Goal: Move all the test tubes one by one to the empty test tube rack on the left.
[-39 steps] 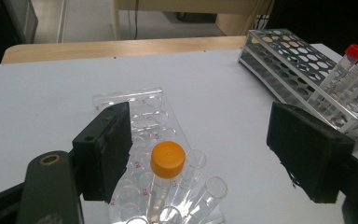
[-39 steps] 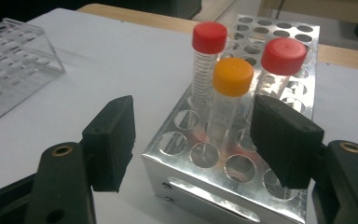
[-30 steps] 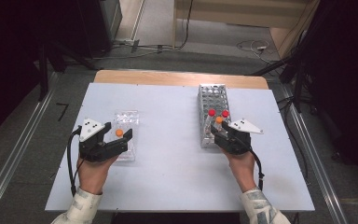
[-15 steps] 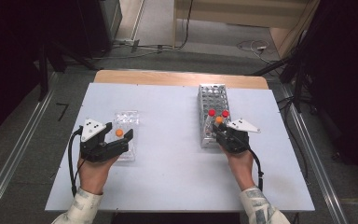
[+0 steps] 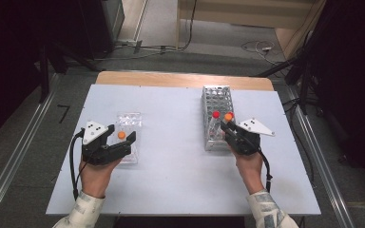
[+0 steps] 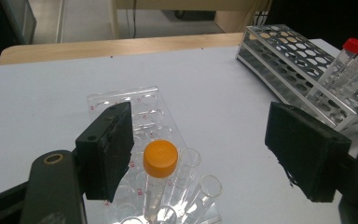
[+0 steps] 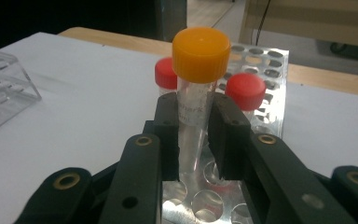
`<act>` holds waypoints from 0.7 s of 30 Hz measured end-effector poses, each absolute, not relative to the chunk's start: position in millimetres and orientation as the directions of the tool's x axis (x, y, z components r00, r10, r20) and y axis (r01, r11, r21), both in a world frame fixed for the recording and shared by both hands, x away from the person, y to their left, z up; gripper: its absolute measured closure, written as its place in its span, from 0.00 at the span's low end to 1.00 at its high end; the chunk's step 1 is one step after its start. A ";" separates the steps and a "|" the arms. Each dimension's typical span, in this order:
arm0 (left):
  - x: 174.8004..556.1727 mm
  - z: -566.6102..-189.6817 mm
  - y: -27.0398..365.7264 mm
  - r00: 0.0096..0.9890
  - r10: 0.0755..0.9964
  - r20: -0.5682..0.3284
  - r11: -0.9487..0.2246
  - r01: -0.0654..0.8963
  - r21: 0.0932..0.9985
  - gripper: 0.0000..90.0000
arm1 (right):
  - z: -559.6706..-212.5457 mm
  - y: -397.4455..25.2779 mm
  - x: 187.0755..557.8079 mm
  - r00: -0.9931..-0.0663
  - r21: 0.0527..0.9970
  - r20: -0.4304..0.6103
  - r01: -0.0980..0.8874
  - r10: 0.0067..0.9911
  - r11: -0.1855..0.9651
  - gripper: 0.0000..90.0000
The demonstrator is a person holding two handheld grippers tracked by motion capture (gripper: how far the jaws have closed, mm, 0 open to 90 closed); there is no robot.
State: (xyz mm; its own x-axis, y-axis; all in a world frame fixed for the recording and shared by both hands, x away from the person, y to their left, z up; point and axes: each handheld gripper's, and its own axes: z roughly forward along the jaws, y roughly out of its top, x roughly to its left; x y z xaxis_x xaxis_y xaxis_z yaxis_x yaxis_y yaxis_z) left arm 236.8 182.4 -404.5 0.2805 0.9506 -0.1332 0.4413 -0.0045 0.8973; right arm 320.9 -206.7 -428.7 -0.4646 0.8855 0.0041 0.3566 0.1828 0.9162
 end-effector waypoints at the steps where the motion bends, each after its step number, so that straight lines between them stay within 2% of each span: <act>1: 236.8 -404.5 182.4 0.281 0.950 -0.134 -0.004 0.441 0.898 0.26 | -426.1 -207.1 319.6 -0.465 0.920 0.003 0.348 0.885 0.180 0.79; 21: 233.9 -401.2 183.2 0.284 0.949 -0.139 0.005 0.425 0.905 0.26 | -399.8 -203.9 299.3 -0.527 0.942 0.022 0.296 0.850 0.159 0.80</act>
